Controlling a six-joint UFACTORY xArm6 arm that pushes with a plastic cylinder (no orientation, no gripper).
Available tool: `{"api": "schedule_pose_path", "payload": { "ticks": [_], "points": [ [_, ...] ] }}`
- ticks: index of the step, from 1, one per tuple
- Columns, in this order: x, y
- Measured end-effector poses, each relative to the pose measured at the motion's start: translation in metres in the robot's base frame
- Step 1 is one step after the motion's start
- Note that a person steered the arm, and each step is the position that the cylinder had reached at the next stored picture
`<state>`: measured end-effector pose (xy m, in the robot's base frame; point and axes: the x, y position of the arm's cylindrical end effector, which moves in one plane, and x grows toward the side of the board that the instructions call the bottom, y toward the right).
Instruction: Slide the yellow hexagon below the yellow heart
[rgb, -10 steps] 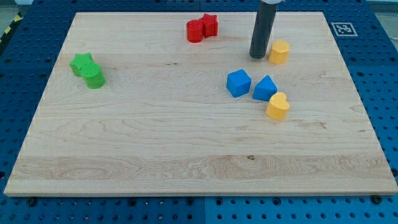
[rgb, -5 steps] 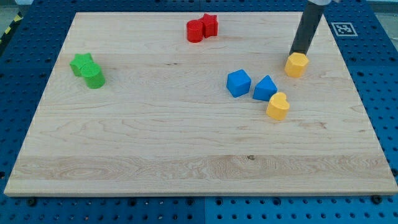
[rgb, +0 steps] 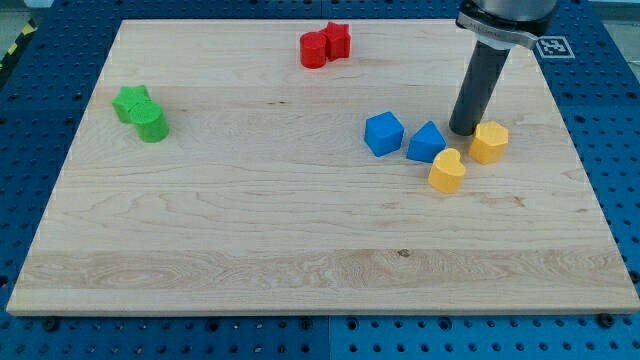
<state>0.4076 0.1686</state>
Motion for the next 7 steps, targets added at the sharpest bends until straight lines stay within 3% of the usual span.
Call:
{"api": "schedule_pose_path", "payload": {
  "ticks": [3,5,7],
  "points": [
    [0.005,0.025],
    [0.043,0.045],
    [0.054,0.071]
  ]
}}
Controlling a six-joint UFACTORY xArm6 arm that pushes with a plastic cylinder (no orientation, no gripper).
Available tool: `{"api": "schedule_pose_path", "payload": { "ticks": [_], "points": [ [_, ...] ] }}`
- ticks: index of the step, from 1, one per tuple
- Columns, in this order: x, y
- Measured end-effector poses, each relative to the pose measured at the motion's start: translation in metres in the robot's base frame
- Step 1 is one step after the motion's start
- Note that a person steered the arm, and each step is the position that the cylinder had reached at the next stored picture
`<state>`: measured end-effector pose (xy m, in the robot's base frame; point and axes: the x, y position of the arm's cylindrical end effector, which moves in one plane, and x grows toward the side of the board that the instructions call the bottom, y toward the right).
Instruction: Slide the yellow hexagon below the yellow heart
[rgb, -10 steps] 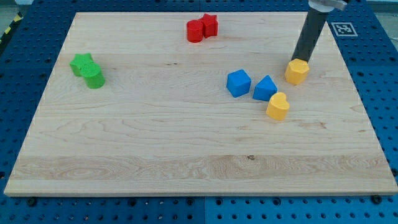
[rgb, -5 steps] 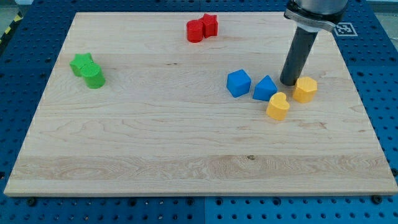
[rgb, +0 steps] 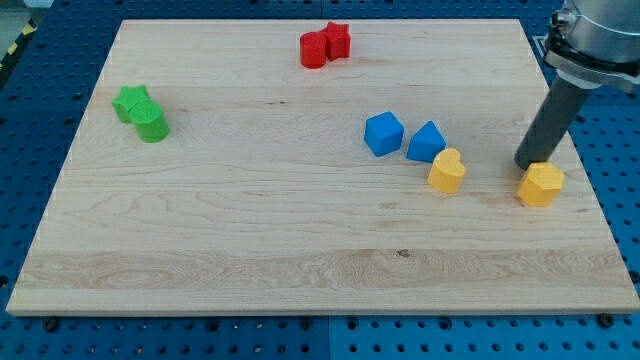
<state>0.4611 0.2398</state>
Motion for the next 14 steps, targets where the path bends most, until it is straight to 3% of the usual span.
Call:
{"api": "schedule_pose_path", "payload": {
  "ticks": [2,6,8,10,12,13,14],
  "points": [
    [0.029,0.016],
    [0.046,-0.011],
    [0.053,0.015],
    [0.064,-0.046],
    [0.064,-0.028],
    [0.074,-0.002],
    [0.121,-0.014]
  ]
}}
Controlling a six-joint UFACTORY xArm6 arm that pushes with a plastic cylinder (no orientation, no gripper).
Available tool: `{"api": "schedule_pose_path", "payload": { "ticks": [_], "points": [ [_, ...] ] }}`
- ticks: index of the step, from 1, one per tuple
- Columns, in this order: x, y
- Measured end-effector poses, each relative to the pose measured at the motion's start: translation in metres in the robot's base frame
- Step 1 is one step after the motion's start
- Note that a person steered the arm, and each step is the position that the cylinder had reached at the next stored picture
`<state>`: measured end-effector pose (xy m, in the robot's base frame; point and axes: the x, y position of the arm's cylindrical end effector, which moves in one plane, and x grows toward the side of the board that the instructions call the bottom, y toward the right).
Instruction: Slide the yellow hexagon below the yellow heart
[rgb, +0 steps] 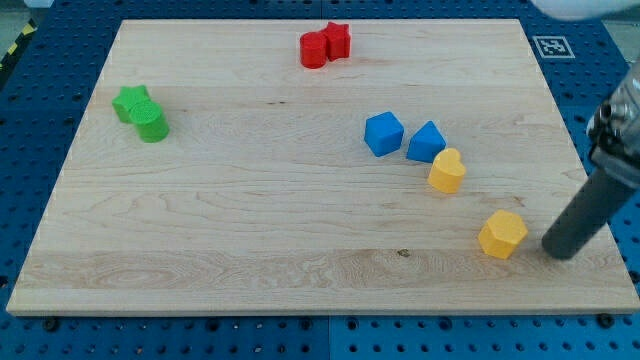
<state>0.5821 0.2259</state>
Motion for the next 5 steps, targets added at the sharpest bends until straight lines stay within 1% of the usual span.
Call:
{"api": "schedule_pose_path", "payload": {
  "ticks": [1,2,3,5],
  "points": [
    [0.008,-0.018],
    [-0.017,-0.044],
    [-0.033,-0.064],
    [-0.04,-0.079]
  ]
}}
